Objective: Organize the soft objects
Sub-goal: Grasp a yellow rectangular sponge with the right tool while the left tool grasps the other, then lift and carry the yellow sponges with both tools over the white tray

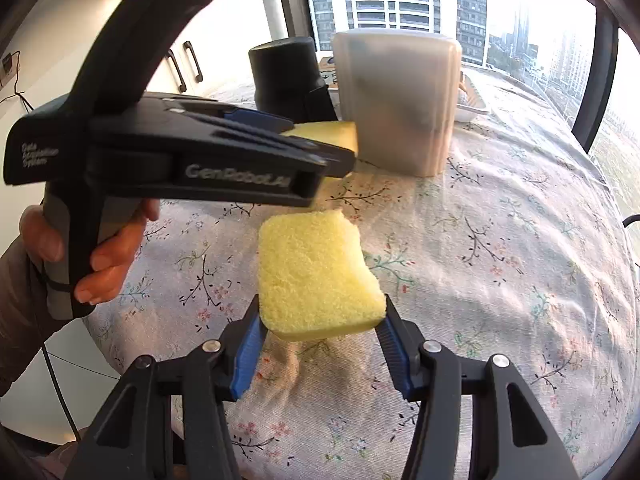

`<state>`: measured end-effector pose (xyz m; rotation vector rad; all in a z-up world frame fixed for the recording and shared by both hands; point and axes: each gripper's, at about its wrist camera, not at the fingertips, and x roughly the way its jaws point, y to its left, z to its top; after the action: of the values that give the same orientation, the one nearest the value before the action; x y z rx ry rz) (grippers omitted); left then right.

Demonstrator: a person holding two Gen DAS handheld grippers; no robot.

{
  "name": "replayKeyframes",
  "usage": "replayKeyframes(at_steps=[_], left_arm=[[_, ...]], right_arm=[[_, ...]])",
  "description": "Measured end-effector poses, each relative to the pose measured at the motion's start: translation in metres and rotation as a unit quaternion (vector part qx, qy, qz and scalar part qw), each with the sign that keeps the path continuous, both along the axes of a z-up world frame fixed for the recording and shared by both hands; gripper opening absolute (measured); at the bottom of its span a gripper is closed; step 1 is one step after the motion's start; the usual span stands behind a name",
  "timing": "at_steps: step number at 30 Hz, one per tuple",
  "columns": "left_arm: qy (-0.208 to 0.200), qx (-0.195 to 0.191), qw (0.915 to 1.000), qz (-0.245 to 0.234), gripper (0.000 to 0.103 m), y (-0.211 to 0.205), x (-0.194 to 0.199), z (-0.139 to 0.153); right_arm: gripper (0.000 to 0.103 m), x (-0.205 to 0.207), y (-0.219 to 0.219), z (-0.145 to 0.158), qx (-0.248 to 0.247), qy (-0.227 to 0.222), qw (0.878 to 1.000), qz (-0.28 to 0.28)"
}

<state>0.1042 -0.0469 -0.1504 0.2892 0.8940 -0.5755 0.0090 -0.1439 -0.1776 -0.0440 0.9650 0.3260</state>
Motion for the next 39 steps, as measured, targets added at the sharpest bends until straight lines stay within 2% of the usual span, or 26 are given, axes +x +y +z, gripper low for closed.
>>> replayKeyframes(at_steps=[6, 9, 16, 22, 29, 35, 39], left_arm=[[-0.018, 0.005, 0.9998, 0.007, 0.062, 0.021, -0.017, 0.013], [-0.029, 0.022, 0.9991, 0.020, 0.062, 0.034, -0.019, 0.014], [-0.015, 0.022, 0.9971, 0.071, 0.062, 0.071, -0.008, 0.007], [-0.008, 0.012, 0.9929, 0.118, 0.062, 0.101, 0.010, 0.005], [-0.005, 0.005, 0.9868, 0.162, 0.062, 0.131, 0.034, 0.005], [0.006, -0.006, 0.9788, 0.205, 0.062, 0.156, 0.065, -0.002], [0.013, -0.014, 0.9720, 0.234, 0.062, 0.172, 0.095, -0.002]], right_arm=[[0.056, 0.008, -0.027, 0.010, -0.027, -0.006, 0.999, -0.039], [0.056, 0.017, -0.046, 0.015, -0.038, -0.007, 0.998, -0.056], [0.056, 0.026, -0.083, 0.027, -0.050, -0.005, 0.995, -0.086], [0.056, 0.046, -0.103, 0.034, -0.047, 0.001, 0.993, -0.105], [0.056, 0.087, -0.127, 0.034, -0.038, 0.019, 0.991, -0.129], [0.056, 0.124, -0.145, 0.030, -0.019, 0.041, 0.989, -0.144], [0.056, 0.151, -0.153, 0.029, -0.023, 0.049, 0.988, -0.148]])
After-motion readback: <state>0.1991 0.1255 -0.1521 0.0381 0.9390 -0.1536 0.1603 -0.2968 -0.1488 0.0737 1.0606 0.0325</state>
